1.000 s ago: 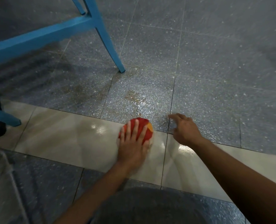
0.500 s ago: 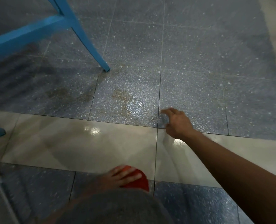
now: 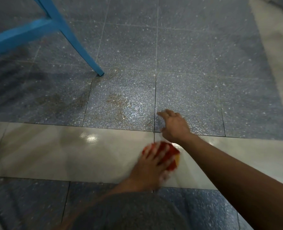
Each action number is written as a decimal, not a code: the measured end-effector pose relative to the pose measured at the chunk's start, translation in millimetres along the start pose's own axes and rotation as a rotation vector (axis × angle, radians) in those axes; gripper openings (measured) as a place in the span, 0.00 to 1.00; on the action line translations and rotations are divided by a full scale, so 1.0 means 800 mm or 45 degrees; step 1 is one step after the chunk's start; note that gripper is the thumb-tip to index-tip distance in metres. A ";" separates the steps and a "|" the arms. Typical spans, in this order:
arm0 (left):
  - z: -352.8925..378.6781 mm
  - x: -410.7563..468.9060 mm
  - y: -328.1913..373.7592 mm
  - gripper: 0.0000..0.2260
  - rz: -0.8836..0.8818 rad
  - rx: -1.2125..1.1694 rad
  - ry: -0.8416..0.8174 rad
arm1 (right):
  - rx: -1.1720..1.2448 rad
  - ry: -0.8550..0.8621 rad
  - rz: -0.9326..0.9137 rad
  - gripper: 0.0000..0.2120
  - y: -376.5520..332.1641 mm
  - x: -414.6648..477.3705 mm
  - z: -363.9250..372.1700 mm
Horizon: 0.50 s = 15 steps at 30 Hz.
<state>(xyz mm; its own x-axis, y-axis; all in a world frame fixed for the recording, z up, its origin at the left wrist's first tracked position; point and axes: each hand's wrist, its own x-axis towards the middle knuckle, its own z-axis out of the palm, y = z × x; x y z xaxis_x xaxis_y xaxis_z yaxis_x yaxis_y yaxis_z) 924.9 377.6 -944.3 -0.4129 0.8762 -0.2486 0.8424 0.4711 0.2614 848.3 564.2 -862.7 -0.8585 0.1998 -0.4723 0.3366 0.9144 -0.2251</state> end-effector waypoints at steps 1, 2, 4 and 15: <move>0.012 -0.011 0.012 0.25 0.131 0.066 0.016 | -0.006 0.001 -0.002 0.33 -0.001 0.001 -0.001; 0.023 -0.025 0.018 0.24 0.243 0.121 0.014 | -0.014 0.002 -0.004 0.34 -0.002 0.002 -0.001; 0.044 -0.057 0.017 0.24 0.419 0.194 -0.036 | -0.011 0.007 -0.010 0.34 -0.001 0.004 -0.003; 0.027 -0.205 -0.169 0.26 0.000 0.162 0.011 | -0.030 0.008 -0.014 0.42 -0.009 0.022 -0.003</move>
<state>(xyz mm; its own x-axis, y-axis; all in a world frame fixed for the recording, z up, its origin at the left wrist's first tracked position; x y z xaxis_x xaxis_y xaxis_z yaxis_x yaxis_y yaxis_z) 886.3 167.7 -958.7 -0.4152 0.8774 -0.2402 0.8794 0.4547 0.1409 830.2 561.8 -867.5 -0.8644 0.1919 -0.4647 0.3181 0.9245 -0.2099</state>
